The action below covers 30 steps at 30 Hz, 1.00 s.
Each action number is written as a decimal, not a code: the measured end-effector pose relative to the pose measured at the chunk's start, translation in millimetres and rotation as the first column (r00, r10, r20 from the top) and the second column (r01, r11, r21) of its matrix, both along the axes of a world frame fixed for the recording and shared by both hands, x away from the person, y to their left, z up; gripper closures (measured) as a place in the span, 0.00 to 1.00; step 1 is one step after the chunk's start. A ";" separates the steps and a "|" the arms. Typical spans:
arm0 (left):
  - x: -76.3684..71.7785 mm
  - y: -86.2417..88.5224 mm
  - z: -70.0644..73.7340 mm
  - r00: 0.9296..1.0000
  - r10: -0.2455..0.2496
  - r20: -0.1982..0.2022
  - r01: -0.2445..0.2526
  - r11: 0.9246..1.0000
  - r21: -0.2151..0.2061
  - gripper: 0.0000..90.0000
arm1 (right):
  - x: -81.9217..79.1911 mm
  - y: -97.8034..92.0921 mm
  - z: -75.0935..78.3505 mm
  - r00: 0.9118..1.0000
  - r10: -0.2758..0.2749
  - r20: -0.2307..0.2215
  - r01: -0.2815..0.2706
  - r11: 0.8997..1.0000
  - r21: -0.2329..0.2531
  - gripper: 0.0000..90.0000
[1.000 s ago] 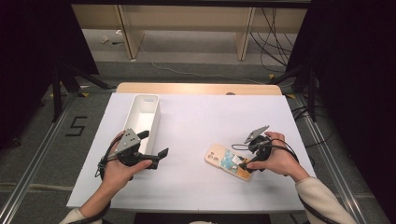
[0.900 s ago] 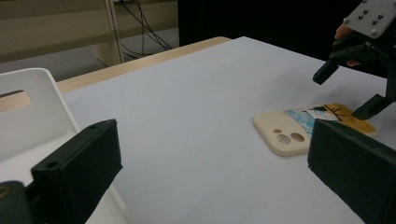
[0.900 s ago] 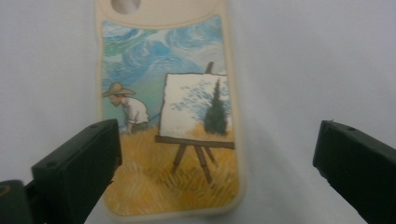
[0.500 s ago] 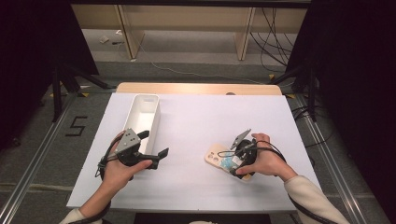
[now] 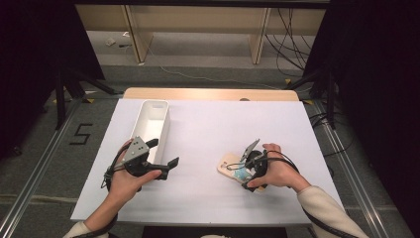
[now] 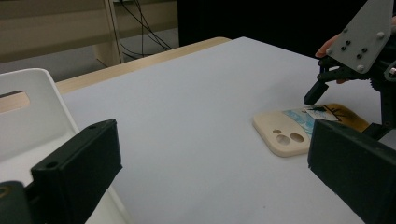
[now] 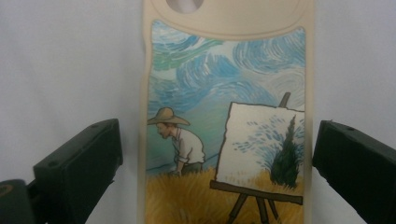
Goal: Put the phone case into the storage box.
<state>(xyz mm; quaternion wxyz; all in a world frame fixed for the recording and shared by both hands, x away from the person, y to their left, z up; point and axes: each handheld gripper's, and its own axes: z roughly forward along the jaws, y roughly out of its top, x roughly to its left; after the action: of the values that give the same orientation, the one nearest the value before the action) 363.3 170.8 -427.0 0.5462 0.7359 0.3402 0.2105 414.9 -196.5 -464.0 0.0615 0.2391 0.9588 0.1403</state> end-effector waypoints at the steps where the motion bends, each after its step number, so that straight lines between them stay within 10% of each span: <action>1: 0.0 0.0 0.0 1.000 0.000 0.000 0.000 1.000 0.000 0.02 | 0.0 0.0 0.0 1.000 0.000 0.000 0.000 1.000 0.000 0.03; 30: -0.2 0.3 -0.4 1.000 0.001 -0.003 -0.001 1.000 -0.004 0.02 | 11.2 4.9 -4.5 0.999 0.021 -0.049 -0.024 0.998 -0.056 0.02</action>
<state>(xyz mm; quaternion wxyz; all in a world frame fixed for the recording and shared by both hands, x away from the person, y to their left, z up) 363.2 171.1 -427.4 0.5471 0.7351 0.3416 0.2089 426.1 -191.6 -468.5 0.0435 0.2297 0.9662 0.1082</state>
